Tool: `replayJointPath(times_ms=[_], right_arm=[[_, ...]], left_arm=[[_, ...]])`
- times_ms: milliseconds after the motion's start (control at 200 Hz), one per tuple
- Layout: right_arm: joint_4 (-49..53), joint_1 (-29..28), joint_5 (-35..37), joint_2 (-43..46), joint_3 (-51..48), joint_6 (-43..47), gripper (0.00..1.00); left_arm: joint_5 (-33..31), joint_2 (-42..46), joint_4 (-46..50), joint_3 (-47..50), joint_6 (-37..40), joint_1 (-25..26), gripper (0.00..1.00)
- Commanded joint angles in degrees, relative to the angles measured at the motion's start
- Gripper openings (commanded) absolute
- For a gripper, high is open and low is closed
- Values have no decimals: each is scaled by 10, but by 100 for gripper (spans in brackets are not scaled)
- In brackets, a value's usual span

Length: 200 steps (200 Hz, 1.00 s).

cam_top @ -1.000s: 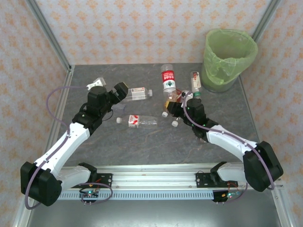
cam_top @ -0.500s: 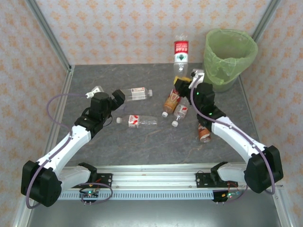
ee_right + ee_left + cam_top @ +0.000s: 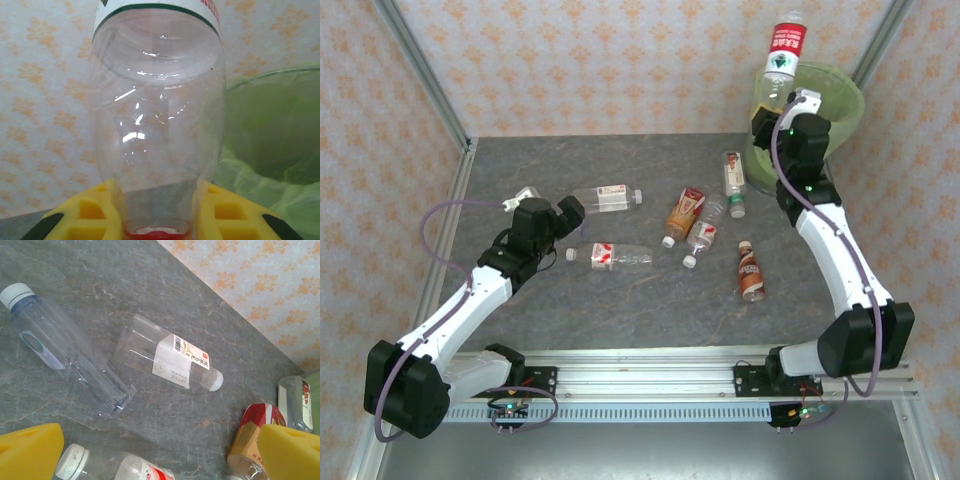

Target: Put the plastic bottles in the bin

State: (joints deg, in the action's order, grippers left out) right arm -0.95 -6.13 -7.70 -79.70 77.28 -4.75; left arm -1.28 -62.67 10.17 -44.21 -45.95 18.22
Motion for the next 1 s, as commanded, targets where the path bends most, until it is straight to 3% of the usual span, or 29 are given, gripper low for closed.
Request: replayJointPath(times_ms=[0,275,626,841,901,996], right_arm=[[81,26,-7,-34,67,19,0],[156,68,37,-134,185,65,0],[258,90,73,-289,372,97,13],[316,90,121,-345,426,98,21],[320,90,125,-350,424,98,26],[325,90,131,-353,425,102,45]], left_arm=[[41,-2,5,-26,32,-3,100],[19,18,28,-21,58,-3,100],[-3,15,48,-18,61,-4,100],[-6,4,56,-22,63,-4,100],[-8,2,57,-21,63,-4,100],[-10,-1,58,-21,63,-4,100]])
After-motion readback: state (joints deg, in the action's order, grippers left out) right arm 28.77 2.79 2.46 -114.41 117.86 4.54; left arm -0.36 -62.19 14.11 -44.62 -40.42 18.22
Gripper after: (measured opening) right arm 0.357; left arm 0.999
